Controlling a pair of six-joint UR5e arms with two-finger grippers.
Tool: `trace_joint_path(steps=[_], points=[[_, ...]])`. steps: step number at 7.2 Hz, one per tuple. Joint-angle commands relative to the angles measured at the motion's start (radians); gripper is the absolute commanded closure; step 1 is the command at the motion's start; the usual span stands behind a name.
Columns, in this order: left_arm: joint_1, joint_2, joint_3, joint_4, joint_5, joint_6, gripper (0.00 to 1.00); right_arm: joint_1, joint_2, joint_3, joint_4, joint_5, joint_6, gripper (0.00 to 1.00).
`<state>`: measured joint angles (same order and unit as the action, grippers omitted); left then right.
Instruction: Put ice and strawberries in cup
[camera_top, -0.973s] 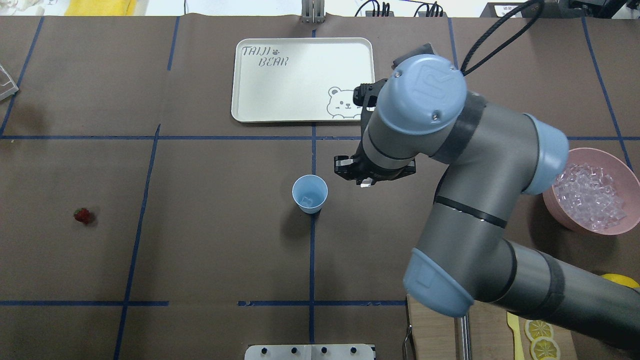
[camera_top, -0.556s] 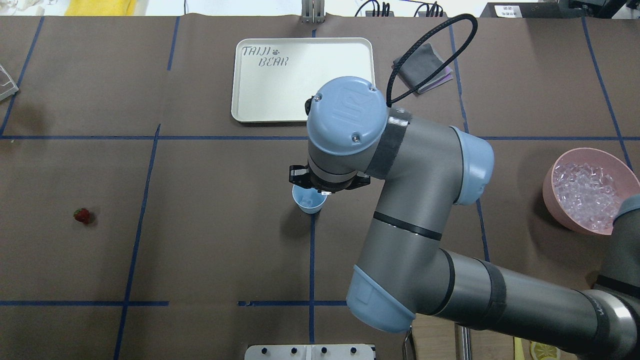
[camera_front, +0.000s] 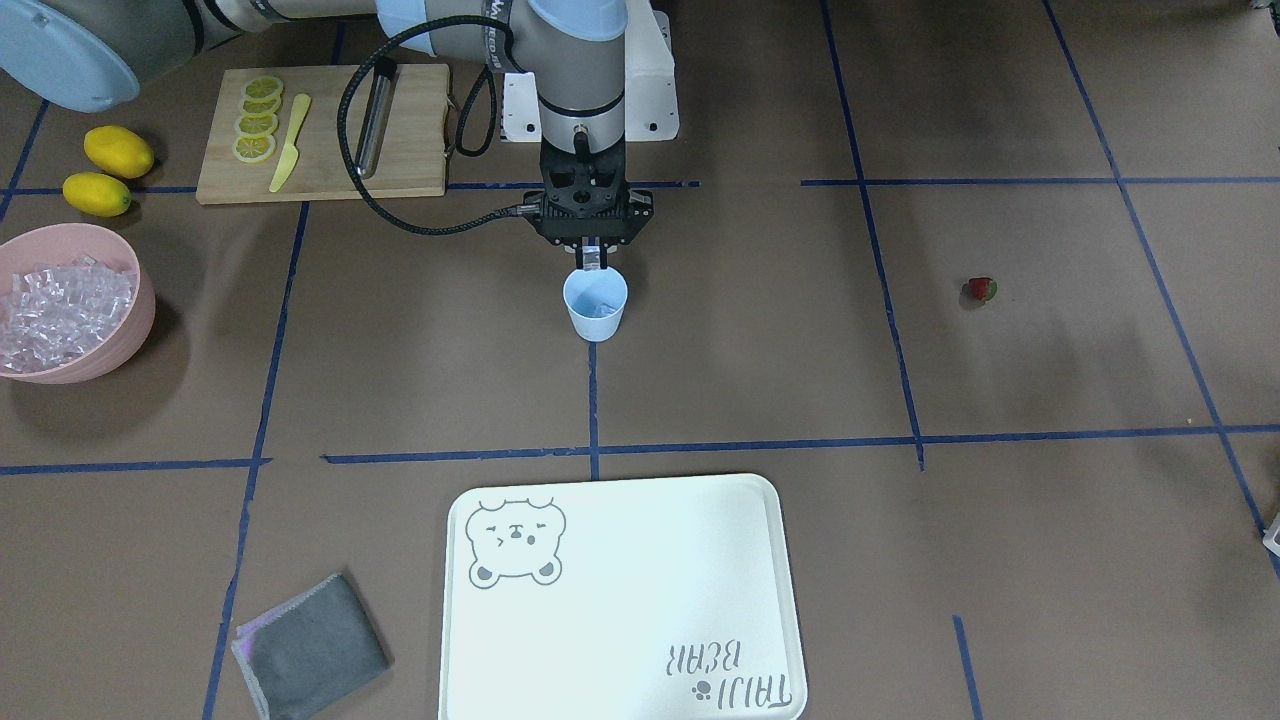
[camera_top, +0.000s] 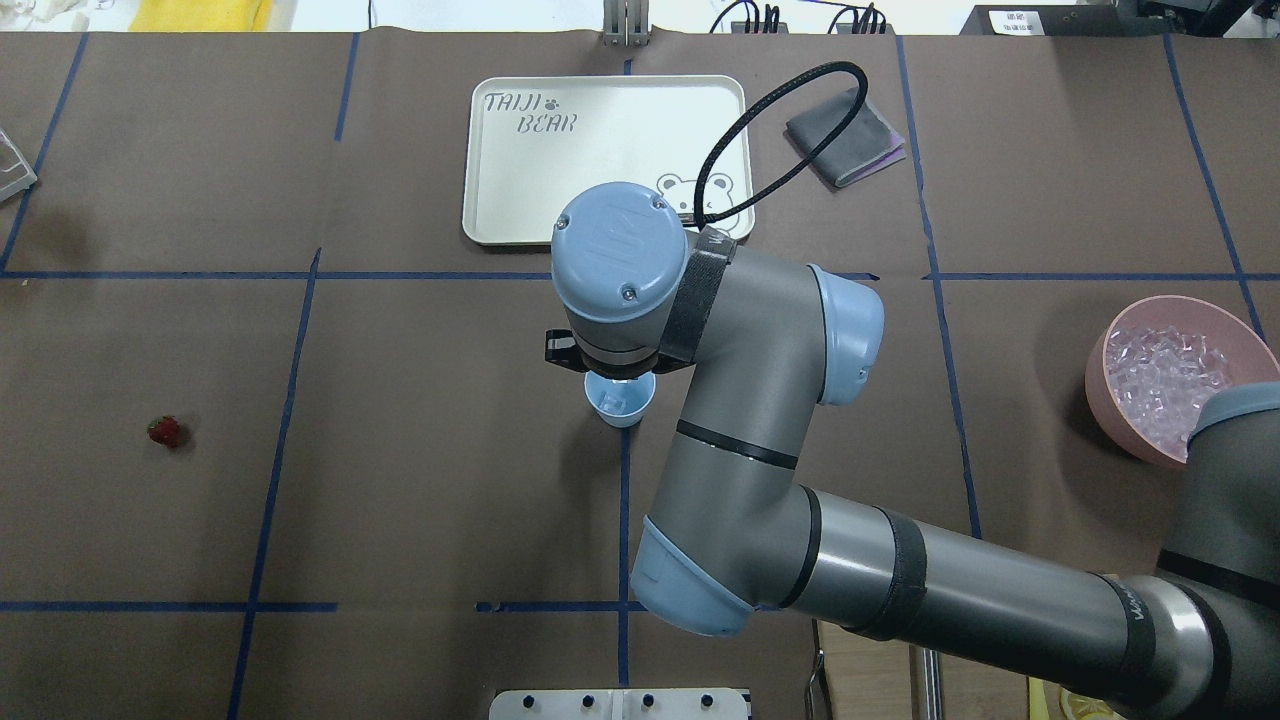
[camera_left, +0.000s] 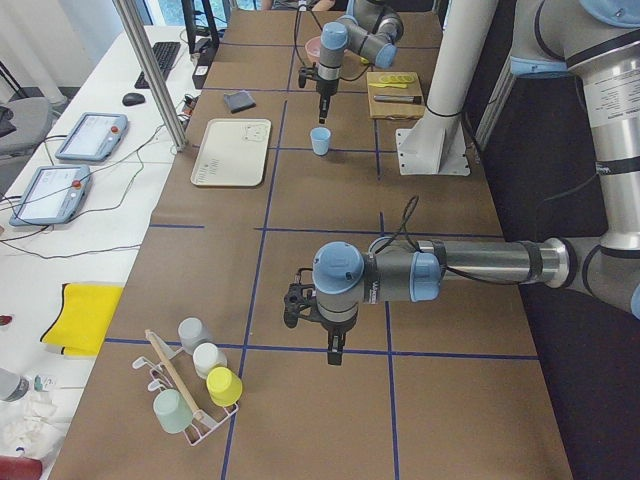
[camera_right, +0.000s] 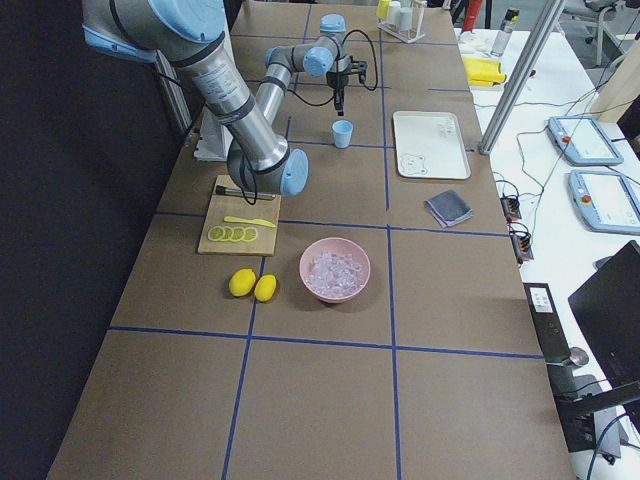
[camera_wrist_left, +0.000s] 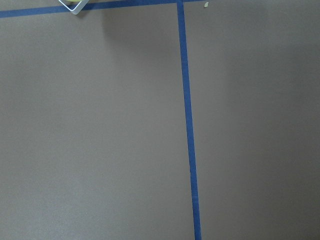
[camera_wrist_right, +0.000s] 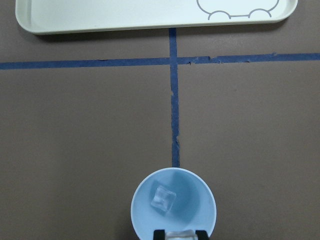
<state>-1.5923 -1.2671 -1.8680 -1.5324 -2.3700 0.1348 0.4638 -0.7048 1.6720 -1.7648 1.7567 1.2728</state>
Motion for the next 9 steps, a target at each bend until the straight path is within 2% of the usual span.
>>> trace_joint_path(steps=[1, 2, 7, 9], points=[[0.0, 0.0, 0.0, 0.0, 0.0, -0.001, 0.0, -0.002, -0.001, -0.015, 0.01, -0.009, 0.0, 0.86], [0.0, 0.0, 0.0, 0.0, 0.0, -0.001, 0.0, -0.002, -0.007, -0.014, 0.01, -0.013, -0.018, 0.02], [0.0, 0.0, 0.0, 0.0, 0.0, -0.001, 0.0, 0.001, -0.001, 0.0, 0.01, -0.013, -0.027, 0.0], [0.0, 0.0, 0.001, 0.0, 0.0, -0.001, 0.0, 0.038, -0.015, 0.017, 0.008, 0.018, -0.048, 0.0]])
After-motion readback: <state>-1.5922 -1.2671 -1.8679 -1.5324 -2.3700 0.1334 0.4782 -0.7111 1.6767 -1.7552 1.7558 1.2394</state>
